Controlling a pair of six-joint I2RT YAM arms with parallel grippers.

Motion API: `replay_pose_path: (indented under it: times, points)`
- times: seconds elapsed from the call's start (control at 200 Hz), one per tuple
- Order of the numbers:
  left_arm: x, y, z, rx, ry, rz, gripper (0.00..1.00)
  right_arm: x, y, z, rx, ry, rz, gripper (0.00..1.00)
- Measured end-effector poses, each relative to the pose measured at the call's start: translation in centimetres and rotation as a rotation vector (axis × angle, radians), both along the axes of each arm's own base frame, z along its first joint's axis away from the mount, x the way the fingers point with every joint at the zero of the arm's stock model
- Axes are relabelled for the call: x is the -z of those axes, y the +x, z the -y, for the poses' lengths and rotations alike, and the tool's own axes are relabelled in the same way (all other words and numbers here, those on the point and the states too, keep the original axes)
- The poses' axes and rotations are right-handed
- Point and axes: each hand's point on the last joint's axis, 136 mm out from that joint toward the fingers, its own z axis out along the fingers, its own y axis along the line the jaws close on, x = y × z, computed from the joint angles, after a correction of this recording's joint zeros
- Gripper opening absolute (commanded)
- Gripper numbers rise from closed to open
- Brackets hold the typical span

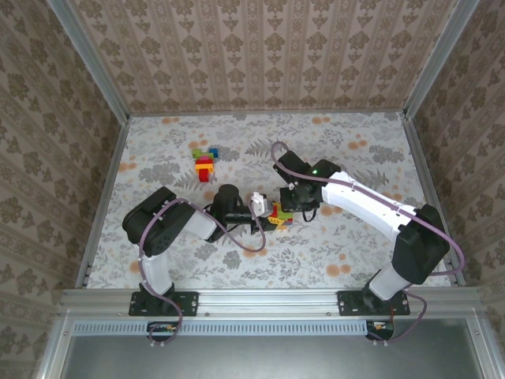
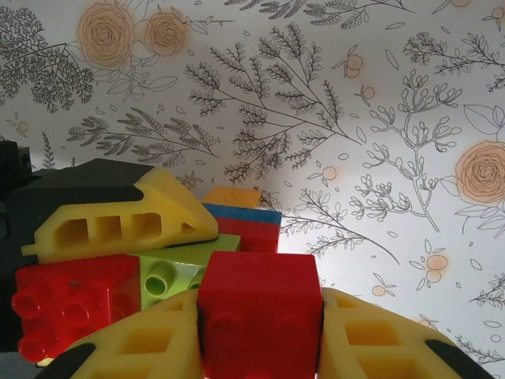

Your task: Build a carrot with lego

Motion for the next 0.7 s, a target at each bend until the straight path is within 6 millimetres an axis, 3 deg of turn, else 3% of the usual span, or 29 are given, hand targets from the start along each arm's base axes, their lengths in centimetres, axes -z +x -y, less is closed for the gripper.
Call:
replay_pose_path:
  times: [0.7]
  points:
    - [-0.01,0.00,0.06,0.003,0.002,-0.003,0.00,-0.04,-0.03,0.14,0.005,-0.008,0.014,0.23]
